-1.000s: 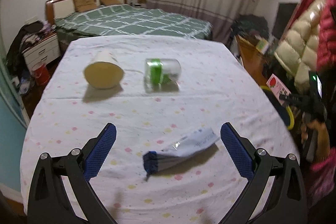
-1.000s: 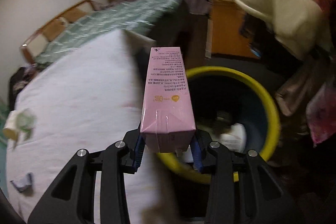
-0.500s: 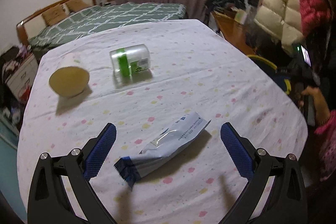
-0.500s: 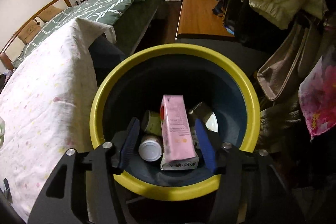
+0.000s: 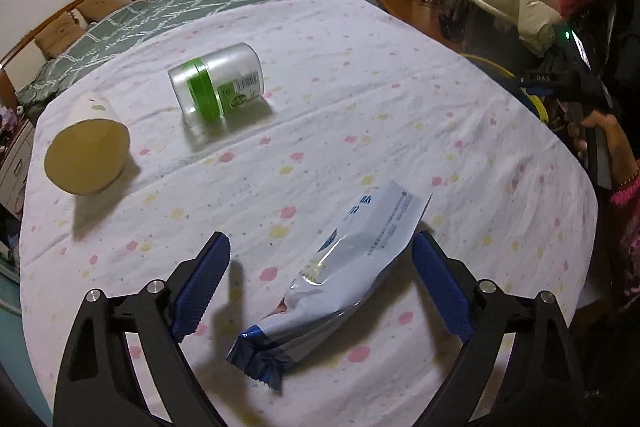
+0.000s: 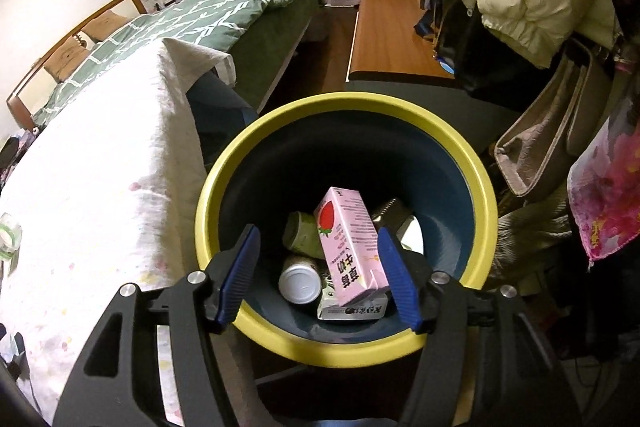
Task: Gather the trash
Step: 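Grasp the blue-and-white snack wrapper with the left tool and lift, then carry the wrapper with the left tool into the bin and release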
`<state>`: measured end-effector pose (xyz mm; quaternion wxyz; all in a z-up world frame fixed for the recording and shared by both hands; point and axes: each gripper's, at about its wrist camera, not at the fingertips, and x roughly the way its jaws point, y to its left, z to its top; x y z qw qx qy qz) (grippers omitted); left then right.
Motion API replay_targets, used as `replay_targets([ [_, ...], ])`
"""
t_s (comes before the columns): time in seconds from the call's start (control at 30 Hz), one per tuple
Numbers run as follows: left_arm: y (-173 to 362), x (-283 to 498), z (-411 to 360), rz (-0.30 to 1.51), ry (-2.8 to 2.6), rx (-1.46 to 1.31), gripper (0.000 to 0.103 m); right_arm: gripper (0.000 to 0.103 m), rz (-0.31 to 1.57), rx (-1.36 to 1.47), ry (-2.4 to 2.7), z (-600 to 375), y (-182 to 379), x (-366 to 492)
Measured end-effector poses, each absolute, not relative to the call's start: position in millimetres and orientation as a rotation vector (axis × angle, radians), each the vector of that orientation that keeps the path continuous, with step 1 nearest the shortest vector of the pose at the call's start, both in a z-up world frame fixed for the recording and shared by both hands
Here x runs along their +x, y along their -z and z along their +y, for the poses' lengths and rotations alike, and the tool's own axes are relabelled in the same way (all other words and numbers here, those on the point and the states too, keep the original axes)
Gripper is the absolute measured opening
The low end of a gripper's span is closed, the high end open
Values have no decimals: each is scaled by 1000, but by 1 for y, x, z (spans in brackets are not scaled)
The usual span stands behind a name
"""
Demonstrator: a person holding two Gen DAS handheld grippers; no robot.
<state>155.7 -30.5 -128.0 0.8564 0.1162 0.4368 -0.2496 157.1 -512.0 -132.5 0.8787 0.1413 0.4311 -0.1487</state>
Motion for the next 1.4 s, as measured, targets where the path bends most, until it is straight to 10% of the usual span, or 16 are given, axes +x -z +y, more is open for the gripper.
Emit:
replay_targets([
  [0.73, 124, 146, -51, 968, 520, 228, 36, 59, 872, 332, 256, -507, 123, 140],
  [1.4, 68, 183, -242, 868, 775, 343, 34, 59, 731, 339, 285, -547, 83, 50],
])
